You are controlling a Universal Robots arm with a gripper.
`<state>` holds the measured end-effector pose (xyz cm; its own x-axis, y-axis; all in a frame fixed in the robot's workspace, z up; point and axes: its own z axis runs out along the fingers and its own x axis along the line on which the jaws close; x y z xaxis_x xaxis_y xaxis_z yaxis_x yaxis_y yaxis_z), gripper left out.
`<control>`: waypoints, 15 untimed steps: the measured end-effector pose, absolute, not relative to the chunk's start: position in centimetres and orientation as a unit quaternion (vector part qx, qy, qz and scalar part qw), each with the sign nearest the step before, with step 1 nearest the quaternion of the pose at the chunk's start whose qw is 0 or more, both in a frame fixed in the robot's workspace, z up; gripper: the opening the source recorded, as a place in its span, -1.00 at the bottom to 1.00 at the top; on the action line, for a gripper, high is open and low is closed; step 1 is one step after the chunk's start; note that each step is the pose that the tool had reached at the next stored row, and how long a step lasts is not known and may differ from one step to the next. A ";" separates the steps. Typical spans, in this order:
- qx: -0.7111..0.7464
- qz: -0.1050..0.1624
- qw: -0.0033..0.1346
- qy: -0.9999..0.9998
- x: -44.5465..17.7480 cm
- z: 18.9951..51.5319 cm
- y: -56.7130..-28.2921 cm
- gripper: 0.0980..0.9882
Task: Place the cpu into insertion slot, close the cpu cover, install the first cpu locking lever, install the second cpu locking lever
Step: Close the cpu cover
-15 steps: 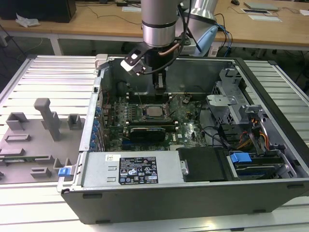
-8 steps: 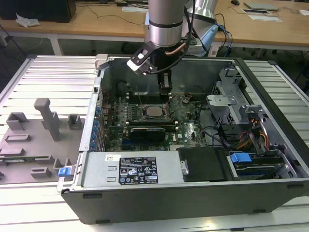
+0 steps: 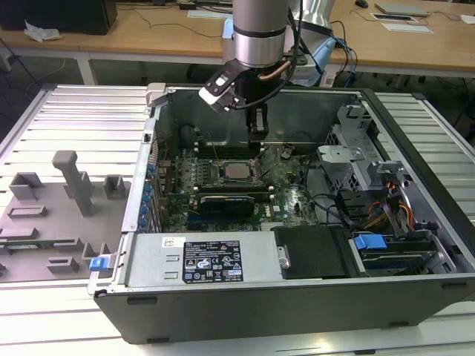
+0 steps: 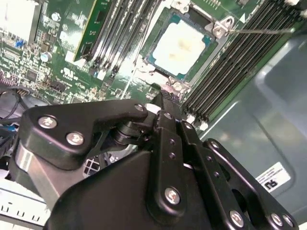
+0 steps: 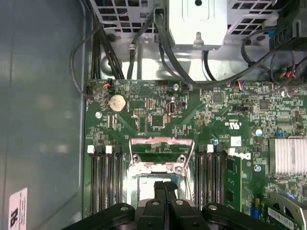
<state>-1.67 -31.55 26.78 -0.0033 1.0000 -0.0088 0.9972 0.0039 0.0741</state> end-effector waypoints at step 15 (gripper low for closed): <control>0.706 0.014 0.020 0.708 3.5 26.8 -31.5 -0.98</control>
<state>3.55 -31.54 26.77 -0.0033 1.0000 -0.0087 0.9988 0.0038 0.0481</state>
